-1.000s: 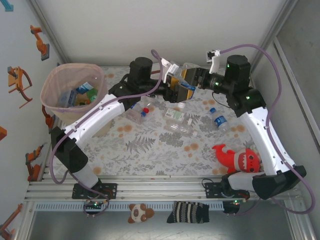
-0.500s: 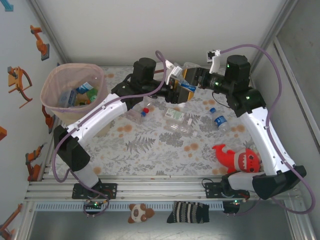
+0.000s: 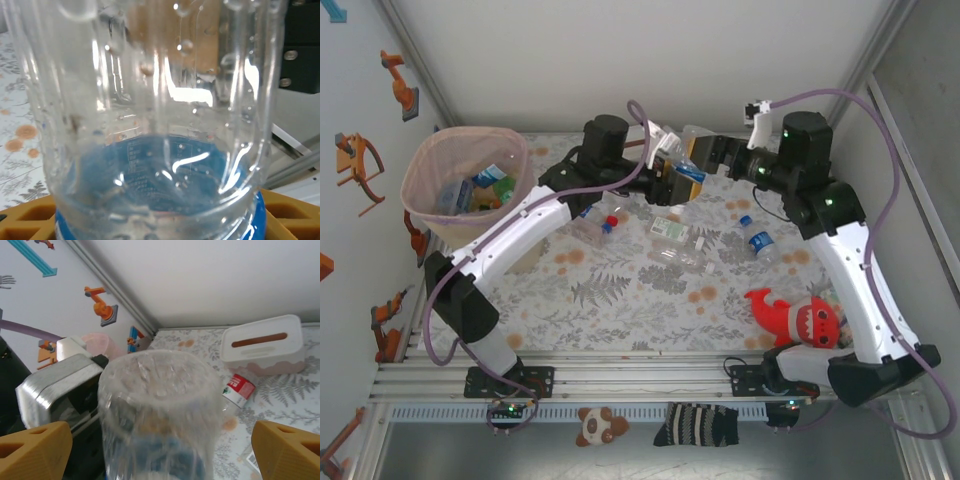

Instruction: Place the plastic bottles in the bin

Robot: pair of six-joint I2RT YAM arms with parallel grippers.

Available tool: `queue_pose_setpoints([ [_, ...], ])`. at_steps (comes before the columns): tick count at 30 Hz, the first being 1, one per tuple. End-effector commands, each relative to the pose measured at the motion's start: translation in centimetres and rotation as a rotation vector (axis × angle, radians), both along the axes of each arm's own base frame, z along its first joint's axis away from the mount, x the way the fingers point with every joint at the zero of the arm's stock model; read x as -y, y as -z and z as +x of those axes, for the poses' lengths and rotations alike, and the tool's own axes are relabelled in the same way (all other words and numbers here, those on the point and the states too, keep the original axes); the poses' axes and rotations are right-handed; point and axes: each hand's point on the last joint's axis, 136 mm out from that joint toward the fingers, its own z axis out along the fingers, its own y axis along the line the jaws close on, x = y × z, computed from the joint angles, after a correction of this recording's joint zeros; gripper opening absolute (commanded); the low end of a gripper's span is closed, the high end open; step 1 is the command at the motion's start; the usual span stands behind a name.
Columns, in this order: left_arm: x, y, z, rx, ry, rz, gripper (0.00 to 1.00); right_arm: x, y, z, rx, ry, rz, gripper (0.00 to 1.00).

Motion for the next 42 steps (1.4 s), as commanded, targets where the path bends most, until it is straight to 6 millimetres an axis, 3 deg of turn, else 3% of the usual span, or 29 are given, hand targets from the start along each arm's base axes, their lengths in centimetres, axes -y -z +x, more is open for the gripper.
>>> queue_pose_setpoints([
  [1, -2.9, -3.5, 0.6, 0.077, -0.067, -0.025, 0.63, 1.9, -2.2, -1.4, 0.078, 0.072, -0.051, 0.92],
  [4, -5.7, -4.2, 1.7, 0.081, -0.141, -0.007, 0.63, 2.7, -2.6, -1.8, 0.099, 0.097, -0.076, 0.91],
  [12, -15.9, -5.8, 4.8, 0.047, -0.428, 0.057, 0.62, 3.1, -2.6, -2.2, 0.11, 0.106, -0.102, 0.91],
  [21, -26.8, -6.0, 5.8, 0.004, -0.717, 0.154, 0.61, 2.9, -2.2, -1.9, 0.104, 0.096, -0.112, 0.91],
  [29, -37.2, -2.1, 6.5, 0.003, -1.0, 0.582, 0.61, 2.6, -1.5, -1.4, 0.095, 0.083, -0.131, 0.91],
  [34, -42.7, -1.1, 6.9, 0.039, -1.121, 0.807, 0.61, 2.1, -1.0, -0.9, 0.09, 0.063, -0.143, 0.91],
  [42, -48.5, 0.9, 9.0, 0.144, -1.113, 1.186, 0.6, 1.4, 0.0, 0.1, 0.076, 0.032, -0.168, 0.91],
])
